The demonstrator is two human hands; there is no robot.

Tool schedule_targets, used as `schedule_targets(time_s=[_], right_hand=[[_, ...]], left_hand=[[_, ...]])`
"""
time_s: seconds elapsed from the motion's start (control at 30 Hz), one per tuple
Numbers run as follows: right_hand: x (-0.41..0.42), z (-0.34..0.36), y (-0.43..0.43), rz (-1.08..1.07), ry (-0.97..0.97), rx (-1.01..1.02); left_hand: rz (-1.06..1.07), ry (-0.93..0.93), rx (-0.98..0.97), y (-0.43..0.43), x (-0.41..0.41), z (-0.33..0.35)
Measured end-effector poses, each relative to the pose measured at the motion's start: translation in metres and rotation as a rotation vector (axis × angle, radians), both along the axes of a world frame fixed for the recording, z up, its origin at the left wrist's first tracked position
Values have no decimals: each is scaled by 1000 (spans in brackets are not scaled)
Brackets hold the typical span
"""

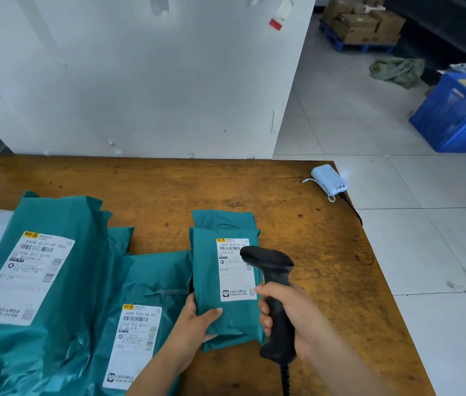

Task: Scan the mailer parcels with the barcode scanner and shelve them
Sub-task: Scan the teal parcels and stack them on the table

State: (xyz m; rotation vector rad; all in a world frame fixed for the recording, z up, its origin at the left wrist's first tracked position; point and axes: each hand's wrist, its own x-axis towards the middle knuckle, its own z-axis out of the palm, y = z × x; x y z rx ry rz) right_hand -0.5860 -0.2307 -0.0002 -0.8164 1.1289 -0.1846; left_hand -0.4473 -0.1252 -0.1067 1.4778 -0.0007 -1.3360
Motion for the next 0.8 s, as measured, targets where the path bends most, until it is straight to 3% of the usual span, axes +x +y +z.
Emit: schedule_targets(time_s=[0.2, 0.33, 0.57, 0.67, 0.8], right_hand=[[-5, -1, -1, -19, 8, -1], [-4, -2, -3, -24, 6, 12], [5, -11, -10, -7, -8, 72], [12, -16, -7, 20, -23, 80], [21, -15, -2, 69, -17, 87]], left_hand=[[-40, -132, 95, -15, 10, 8], [-25, -245, 6, -18, 19, 23], [28, -213, -96, 71, 74, 66], [-16, -430, 114, 112, 87, 62], [-331, -987, 692, 122, 75, 41]])
